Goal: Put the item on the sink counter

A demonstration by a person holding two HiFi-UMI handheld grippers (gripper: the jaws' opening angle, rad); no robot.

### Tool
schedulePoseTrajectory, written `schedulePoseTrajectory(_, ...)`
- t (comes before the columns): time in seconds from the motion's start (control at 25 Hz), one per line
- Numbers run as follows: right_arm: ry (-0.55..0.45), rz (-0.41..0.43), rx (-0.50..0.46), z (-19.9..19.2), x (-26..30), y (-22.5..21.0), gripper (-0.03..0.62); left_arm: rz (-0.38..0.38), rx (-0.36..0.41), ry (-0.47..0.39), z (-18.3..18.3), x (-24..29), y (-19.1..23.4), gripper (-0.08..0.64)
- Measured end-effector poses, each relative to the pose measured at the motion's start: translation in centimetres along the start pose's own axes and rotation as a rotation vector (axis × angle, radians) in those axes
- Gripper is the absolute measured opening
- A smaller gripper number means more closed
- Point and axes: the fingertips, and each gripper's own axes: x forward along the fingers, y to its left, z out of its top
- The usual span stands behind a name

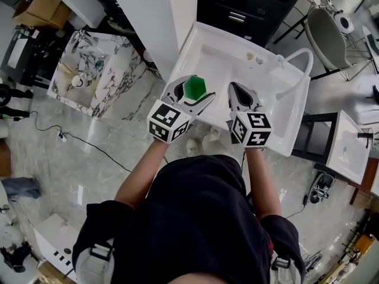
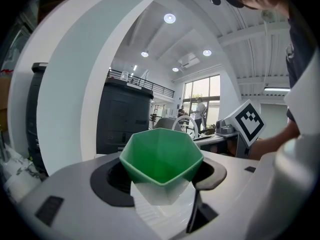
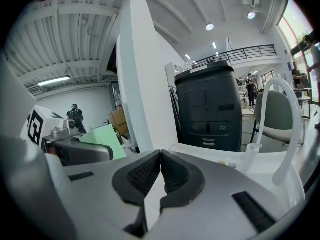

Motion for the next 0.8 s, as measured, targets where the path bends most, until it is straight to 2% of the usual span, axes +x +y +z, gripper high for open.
schedulePoseTrajectory(0.36,-0.019,0.004,0.008,0.9,1.4,-2.1,0.034,0.008,0.008,0.016,0.2,2.0,0.6,0.316)
schedulePoseTrajectory(0.8,-0.002,-0.004,0.027,2.4,4.4,-6.5,0.034,-0.002,0.002,0.031,1.5,7.4,2.7,0.316)
